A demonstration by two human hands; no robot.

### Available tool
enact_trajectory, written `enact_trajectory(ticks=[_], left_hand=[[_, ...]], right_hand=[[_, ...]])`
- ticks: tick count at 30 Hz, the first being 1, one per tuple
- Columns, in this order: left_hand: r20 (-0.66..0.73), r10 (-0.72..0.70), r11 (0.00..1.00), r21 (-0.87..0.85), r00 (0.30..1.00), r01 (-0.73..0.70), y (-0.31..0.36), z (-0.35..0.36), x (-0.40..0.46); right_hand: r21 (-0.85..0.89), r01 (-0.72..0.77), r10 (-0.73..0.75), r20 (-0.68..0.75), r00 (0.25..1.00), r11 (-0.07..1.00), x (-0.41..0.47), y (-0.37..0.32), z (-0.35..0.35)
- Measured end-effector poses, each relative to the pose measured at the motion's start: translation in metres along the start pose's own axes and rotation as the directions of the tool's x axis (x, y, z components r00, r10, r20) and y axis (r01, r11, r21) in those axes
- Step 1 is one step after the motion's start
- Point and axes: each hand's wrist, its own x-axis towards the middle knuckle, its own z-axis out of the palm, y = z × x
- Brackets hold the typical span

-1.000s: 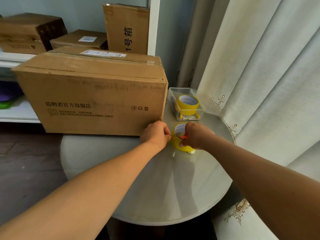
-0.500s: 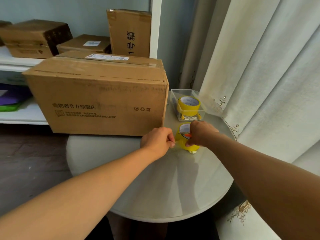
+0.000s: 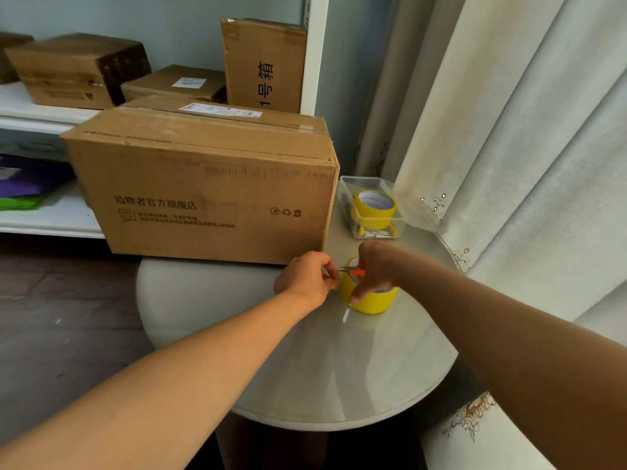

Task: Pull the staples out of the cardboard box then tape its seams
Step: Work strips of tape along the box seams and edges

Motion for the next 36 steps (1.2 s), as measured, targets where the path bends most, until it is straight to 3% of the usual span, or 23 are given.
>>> enact_trajectory(ticks=[4,6,14,17,26,33,36], left_hand=[[-0.093,-0.052,0.998,-0.023,0.994,0.050,-0.004,-0.001,-0.003],[-0.092,-0.077,0.996,-0.058,0.993,0.072,-0.005,-0.002,-0.004],[-0.054,-0.210,0.961,-0.198,0.976,0.195,-0.008,-0.003,-0.002],[-0.080,-0.164,0.976,-0.160,0.983,0.150,-0.007,0.001,-0.003],[-0.084,-0.117,0.939,-0.333,0.990,0.083,-0.013,0.015,0.000],[-0.163,0.055,0.982,-0.172,0.985,-0.083,-0.016,0.013,-0.007],[-0.204,0.115,0.987,-0.090,0.972,-0.136,-0.015,0.010,-0.009]], right_hand=[[0.190,-0.021,0.044,-0.119,0.992,0.982,0.002,0.006,0.022],[0.185,-0.075,0.108,-0.174,0.979,0.980,0.002,0.009,0.024],[0.238,-0.147,0.189,-0.165,0.968,0.960,0.007,0.014,0.026],[0.297,-0.156,0.202,-0.130,0.971,0.942,0.006,0.023,0.027],[0.297,-0.138,0.187,-0.145,0.972,0.945,-0.008,0.033,0.019],[0.251,-0.100,0.132,-0.115,0.985,0.963,-0.009,0.032,0.012],[0.248,-0.050,0.097,-0.182,0.979,0.967,-0.011,0.029,0.000]])
